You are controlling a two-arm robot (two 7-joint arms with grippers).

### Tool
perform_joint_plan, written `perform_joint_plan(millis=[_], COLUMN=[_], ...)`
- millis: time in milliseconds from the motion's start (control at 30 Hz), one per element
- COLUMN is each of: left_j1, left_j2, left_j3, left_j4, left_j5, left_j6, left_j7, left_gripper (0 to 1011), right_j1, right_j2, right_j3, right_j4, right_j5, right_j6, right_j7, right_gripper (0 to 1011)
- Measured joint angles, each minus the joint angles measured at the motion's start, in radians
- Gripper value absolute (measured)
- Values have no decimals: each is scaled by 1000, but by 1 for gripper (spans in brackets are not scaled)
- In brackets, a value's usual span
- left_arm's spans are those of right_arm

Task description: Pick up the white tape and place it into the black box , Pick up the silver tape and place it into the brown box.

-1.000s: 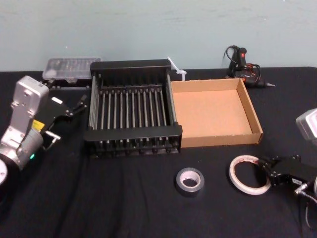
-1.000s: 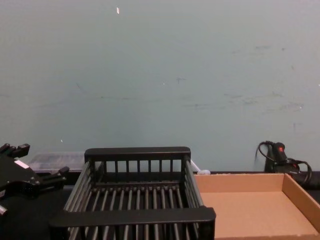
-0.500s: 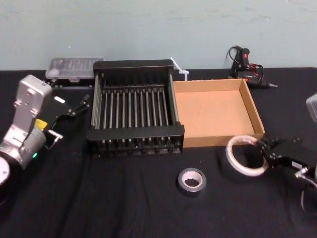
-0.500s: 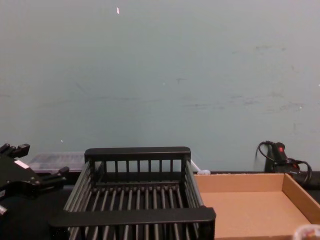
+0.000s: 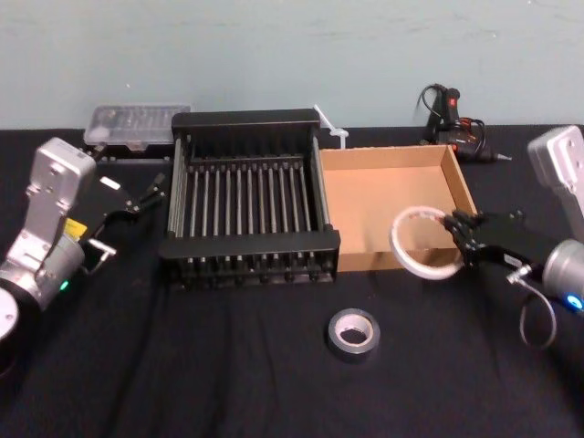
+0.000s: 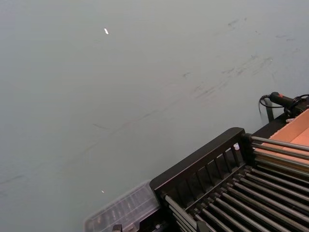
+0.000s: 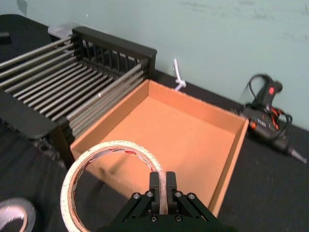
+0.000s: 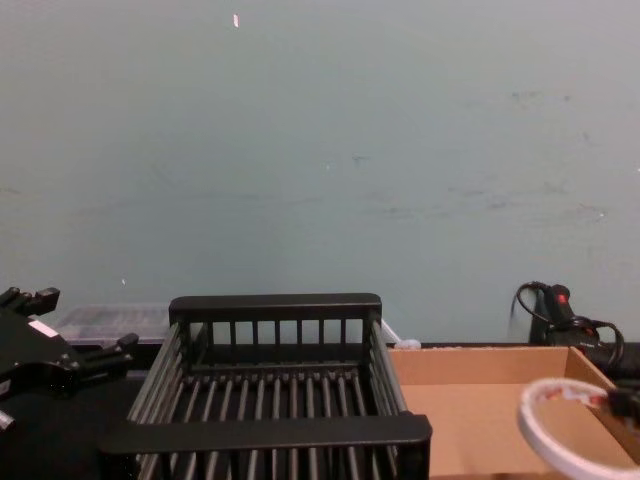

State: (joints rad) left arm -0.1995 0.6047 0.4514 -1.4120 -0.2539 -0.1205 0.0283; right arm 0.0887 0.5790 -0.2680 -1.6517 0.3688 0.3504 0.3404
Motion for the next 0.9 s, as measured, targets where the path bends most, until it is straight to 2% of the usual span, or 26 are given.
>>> perform_joint_plan(millis=[467,900], left_j1=[0,0], left_j2=[0,0], left_j3=[0,0], left_j4=[0,0], left_j5=[0,0], left_j6=[0,0], left_j7=[0,0], left_gripper=[1001,1001], right_j1=[160,257], right_j2=[-84,-158], right_j3=[-82,-149], right_j4=[90,169], right_j5=[-74,-125], right_j6=[-31,-36], right_j7=[31,54], right_gripper=[87,87])
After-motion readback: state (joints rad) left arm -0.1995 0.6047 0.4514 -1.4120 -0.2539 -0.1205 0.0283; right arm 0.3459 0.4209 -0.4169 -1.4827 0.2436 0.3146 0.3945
